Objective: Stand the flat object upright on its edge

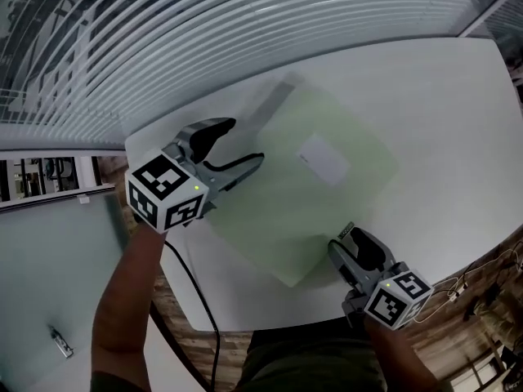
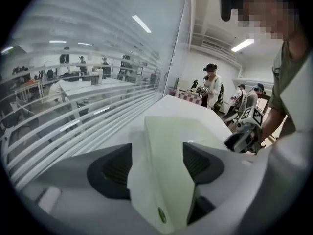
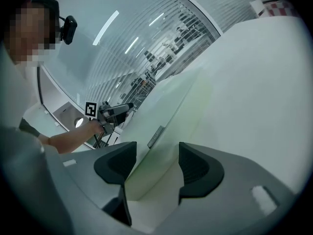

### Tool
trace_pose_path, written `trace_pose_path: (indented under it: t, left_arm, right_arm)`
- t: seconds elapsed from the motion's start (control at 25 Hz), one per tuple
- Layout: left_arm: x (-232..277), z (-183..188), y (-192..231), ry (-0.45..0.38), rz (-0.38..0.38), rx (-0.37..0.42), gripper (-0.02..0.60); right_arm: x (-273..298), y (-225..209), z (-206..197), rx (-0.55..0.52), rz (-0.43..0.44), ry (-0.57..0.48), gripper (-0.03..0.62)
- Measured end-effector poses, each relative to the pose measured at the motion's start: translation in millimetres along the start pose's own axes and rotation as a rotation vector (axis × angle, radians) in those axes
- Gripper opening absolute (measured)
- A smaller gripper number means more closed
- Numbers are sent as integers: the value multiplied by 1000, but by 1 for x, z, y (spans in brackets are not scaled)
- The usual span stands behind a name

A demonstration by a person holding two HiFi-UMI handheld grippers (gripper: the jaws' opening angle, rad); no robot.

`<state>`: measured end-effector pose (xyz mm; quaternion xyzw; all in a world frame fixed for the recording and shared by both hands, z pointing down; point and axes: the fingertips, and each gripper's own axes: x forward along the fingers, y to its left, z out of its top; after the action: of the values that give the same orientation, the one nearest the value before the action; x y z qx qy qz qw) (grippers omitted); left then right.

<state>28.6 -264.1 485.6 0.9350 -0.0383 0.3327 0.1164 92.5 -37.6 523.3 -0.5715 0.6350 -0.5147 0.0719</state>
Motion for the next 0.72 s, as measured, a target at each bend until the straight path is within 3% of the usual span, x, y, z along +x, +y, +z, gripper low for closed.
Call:
trace_pose_path:
  t: [0.2,0.48,0.72]
  left_arm:
    - [16,-15,-7,69,-106,-20,356]
    - [29,-30,-14,128,-228,-104,367]
    - [29,-33,-16,159,-272,-151,367]
  right_arm:
    - [6,1,0,25,3,-16,259]
    - [12,0,2,49,-16,-27,276]
    - [11,4,6,59,-27,-30,278]
